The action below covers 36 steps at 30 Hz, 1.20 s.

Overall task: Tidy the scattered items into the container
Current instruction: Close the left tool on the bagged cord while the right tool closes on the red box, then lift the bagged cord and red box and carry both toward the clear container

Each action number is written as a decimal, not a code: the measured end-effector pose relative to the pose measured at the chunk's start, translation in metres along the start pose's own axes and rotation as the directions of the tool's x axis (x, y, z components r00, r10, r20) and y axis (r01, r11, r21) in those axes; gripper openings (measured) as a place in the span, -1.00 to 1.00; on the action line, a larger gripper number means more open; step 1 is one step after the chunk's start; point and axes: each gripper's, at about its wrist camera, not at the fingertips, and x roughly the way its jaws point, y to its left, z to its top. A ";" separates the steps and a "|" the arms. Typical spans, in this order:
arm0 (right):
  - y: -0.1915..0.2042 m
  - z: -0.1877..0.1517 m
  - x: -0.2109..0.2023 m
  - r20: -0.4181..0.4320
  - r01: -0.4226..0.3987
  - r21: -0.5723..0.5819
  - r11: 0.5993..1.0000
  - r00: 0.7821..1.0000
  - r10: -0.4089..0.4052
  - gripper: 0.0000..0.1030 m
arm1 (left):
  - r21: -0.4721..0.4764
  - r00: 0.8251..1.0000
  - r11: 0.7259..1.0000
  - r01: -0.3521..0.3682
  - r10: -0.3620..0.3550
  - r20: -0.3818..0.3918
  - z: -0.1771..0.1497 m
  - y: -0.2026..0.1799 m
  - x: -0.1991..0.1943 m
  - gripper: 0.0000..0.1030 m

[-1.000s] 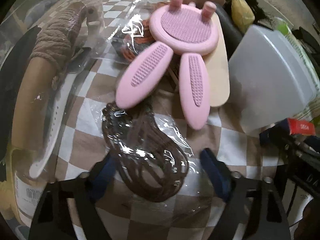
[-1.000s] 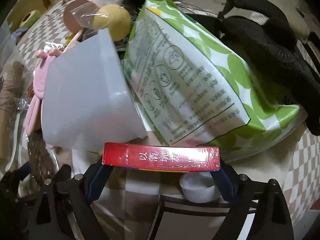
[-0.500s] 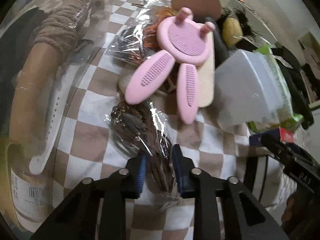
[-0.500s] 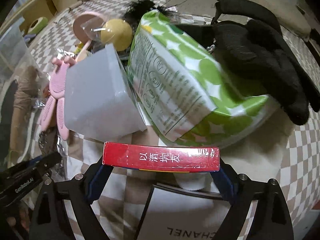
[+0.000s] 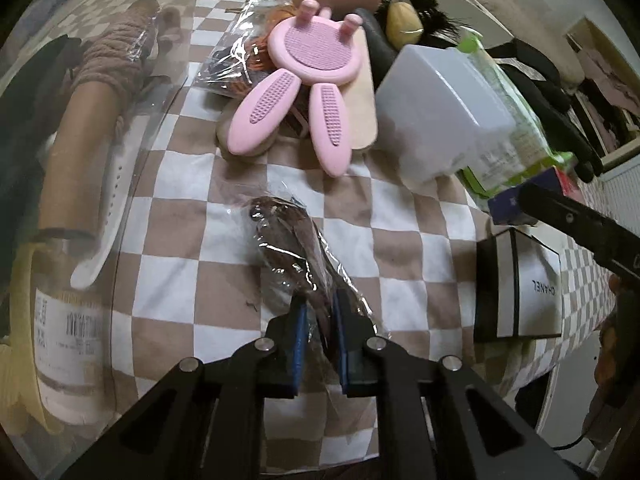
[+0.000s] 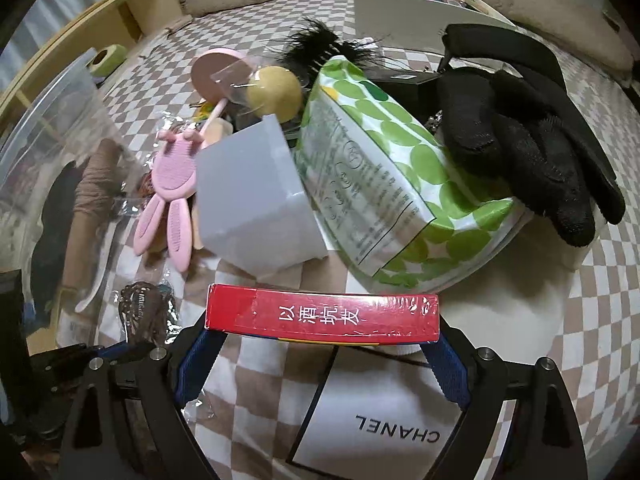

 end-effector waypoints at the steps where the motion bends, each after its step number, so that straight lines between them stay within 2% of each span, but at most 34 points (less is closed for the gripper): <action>1: 0.001 0.000 -0.002 0.000 0.001 -0.004 1.000 1.000 -0.001 0.78 | 0.005 1.000 1.000 0.001 -0.001 0.001 -0.001 -0.004 0.005 -0.74; 2: 0.002 -0.001 -0.003 0.000 0.001 -0.007 1.000 1.000 -0.001 0.78 | 0.008 1.000 1.000 0.004 -0.004 0.002 -0.004 -0.015 0.024 -0.74; 4: 0.004 0.002 -0.005 0.002 0.000 -0.010 1.000 1.000 0.000 0.78 | 0.016 1.000 1.000 0.014 -0.014 0.008 -0.008 -0.019 0.020 -0.76; 7: 0.005 0.004 -0.007 0.014 -0.009 -0.011 1.000 1.000 0.010 0.78 | 0.034 0.999 0.999 0.017 -0.018 0.030 -0.013 -0.037 0.008 -0.77; 13: 0.005 0.008 -0.020 0.040 -0.028 0.001 1.000 0.999 0.028 0.78 | 0.063 0.997 0.997 0.043 -0.047 0.058 -0.019 -0.033 -0.032 -0.85; 24: 0.012 0.012 -0.045 0.107 -0.038 -0.018 0.999 0.993 0.040 0.78 | 0.110 0.988 0.991 0.079 -0.093 0.127 -0.023 -0.046 -0.065 -0.85; 30: 0.014 0.019 -0.068 0.167 -0.053 -0.027 0.998 0.984 0.057 0.78 | 0.122 0.968 0.986 0.110 -0.134 0.211 -0.018 -0.056 -0.095 -0.85; 36: 0.014 0.025 -0.090 0.229 -0.071 -0.024 0.997 0.971 0.075 0.78 | 0.131 0.937 0.985 0.113 -0.150 0.316 -0.012 -0.059 -0.132 -0.85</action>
